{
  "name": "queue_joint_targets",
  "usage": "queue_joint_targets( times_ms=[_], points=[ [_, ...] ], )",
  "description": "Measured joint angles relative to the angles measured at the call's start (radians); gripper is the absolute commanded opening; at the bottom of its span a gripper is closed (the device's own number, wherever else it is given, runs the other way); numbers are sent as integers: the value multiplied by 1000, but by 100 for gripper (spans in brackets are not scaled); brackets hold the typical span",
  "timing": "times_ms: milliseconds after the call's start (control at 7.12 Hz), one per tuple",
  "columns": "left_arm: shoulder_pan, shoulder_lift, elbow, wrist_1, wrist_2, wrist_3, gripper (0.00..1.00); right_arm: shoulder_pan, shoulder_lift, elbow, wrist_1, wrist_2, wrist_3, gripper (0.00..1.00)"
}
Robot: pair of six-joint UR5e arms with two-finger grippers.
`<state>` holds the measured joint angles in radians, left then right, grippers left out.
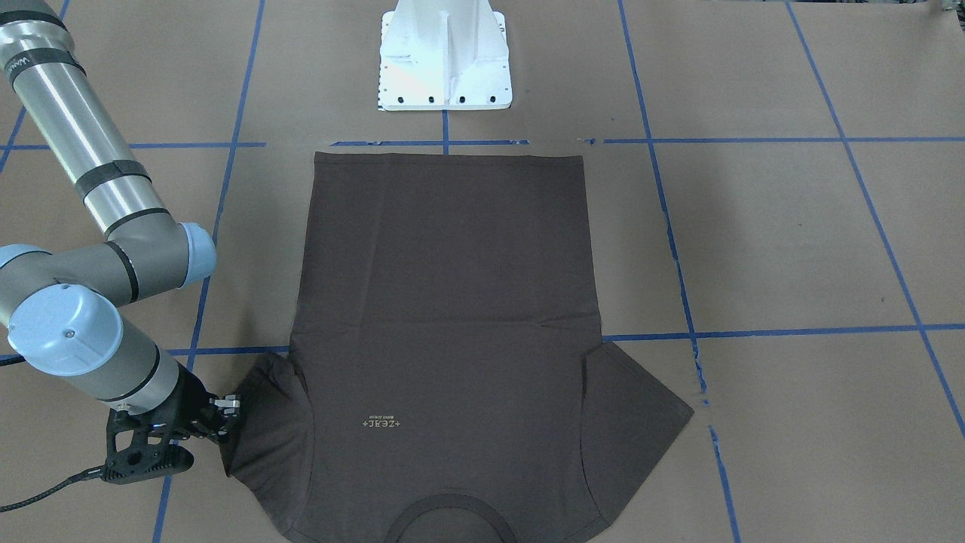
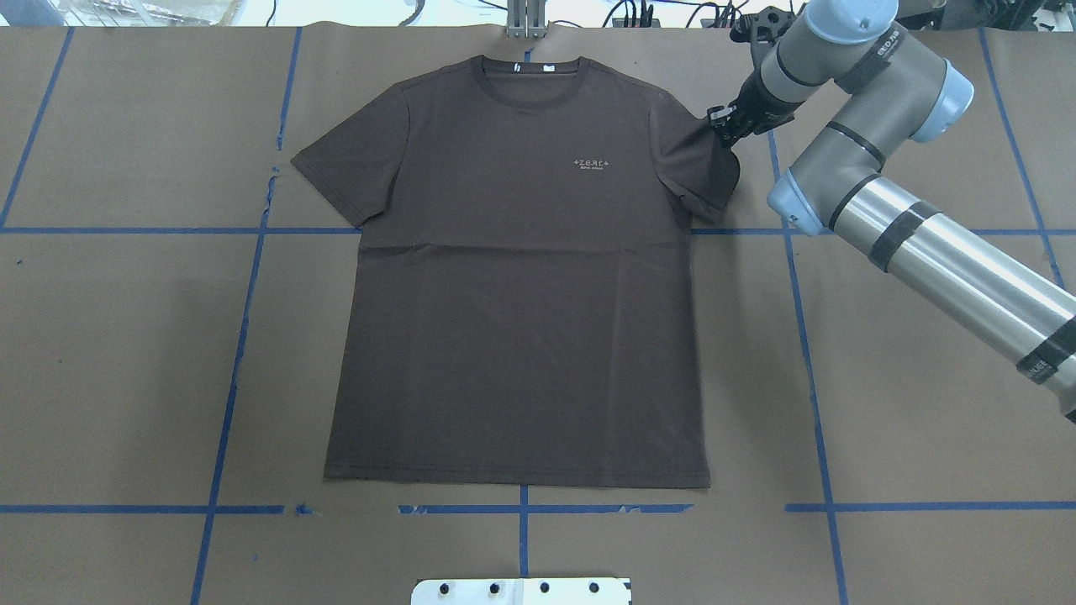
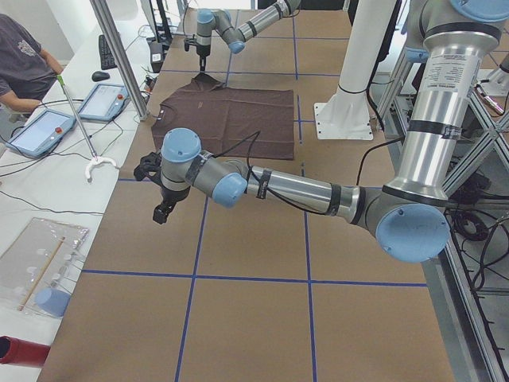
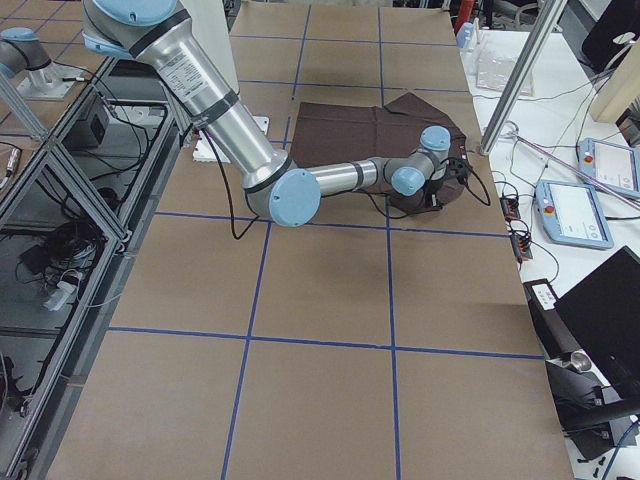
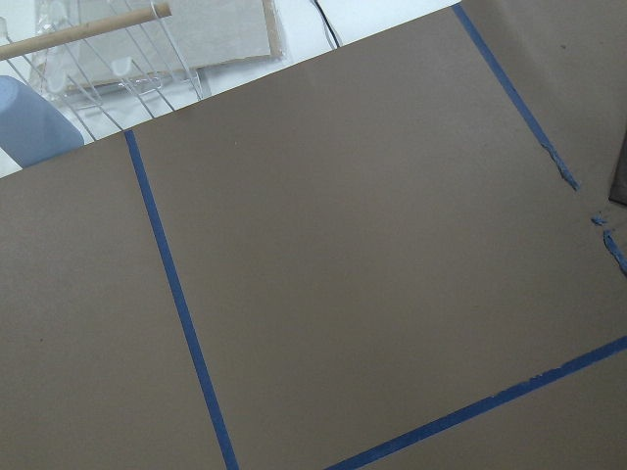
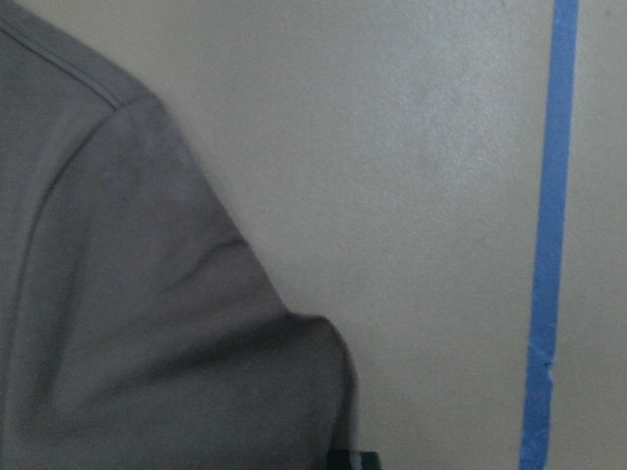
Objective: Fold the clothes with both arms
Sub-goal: 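Grasp the sleeve nearest the right gripper with the right gripper, then fold the held sleeve inward across the shirt chest with the right gripper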
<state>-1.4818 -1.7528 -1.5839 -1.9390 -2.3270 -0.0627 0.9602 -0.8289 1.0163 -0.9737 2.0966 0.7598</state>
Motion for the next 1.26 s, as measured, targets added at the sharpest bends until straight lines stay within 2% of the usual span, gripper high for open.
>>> queue_joint_targets(
  times_ms=[281, 562, 702, 843, 1264],
  points=[
    [0, -1, 1, 1, 0, -1, 100, -17, 64, 18, -1, -25, 4, 0],
    [0, -1, 1, 1, 0, -2, 100, -82, 147, -5, -3, -154, 20, 0],
    [0, -2, 1, 1, 0, -2, 100, -126, 187, -35, -3, -238, 33, 60],
    [0, -2, 0, 1, 0, -2, 100, -160, 210, -58, -2, -299, 44, 100],
    [0, -8, 1, 0, -1, -6, 100, -184, 221, -73, 3, -340, 62, 100]
  ],
)
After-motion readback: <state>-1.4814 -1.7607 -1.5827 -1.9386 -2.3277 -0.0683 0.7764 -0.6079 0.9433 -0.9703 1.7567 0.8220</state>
